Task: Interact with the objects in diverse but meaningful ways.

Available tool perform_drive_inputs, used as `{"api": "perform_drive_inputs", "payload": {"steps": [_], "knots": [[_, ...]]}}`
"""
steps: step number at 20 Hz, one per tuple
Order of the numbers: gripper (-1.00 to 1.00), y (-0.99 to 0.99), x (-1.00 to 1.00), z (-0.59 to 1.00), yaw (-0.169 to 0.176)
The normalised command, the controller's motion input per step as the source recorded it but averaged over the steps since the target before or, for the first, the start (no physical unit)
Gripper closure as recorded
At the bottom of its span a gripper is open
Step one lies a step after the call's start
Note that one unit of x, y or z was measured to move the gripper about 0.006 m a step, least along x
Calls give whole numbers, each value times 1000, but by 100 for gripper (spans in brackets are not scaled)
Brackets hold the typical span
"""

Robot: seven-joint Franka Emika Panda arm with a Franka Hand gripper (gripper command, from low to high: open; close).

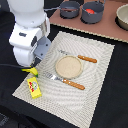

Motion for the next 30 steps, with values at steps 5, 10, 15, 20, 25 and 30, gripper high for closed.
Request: {"api": "perform_drive_inputs", "payload": {"steps": [5, 10, 15, 20, 25, 30], "knots": [[-100, -343, 1, -174, -22], [-100, -118, 0, -215, 0], [-100, 0, 0, -175, 0], [-100, 0, 0, -163, 0], [-100, -4, 0, -127, 0], [-100, -45, 0, -105, 0]]}}
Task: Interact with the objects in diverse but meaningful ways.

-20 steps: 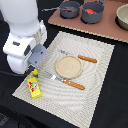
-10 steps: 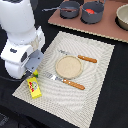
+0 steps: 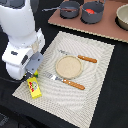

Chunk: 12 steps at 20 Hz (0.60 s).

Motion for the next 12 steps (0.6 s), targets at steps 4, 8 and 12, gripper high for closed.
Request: {"api": "perform_drive_inputs", "payload": {"steps": [4, 8, 12], "knots": [[100, -87, 0, -69, 0], [100, -94, 0, -58, 0], [100, -80, 0, -51, 0]]}}
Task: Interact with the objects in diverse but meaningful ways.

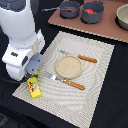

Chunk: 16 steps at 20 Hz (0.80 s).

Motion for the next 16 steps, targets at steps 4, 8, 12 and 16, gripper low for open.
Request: {"api": "perform_drive_inputs", "payload": {"steps": [4, 8, 12, 16], "knots": [[100, -58, 0, -33, 0], [100, -53, 0, -39, 0], [100, -20, -9, 191, -2], [100, 275, -184, 873, 0]]}}
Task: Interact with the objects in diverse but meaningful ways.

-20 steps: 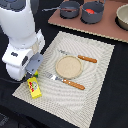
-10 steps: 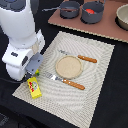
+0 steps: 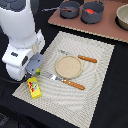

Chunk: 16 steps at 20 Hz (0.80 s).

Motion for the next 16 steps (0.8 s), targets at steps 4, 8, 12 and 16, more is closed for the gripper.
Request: {"api": "perform_drive_inputs", "payload": {"steps": [4, 8, 12, 16], "knots": [[100, 400, -48, 954, -2], [100, 404, 9, 714, -15], [100, 541, 74, 577, -10], [100, 659, 51, 544, -6]]}}
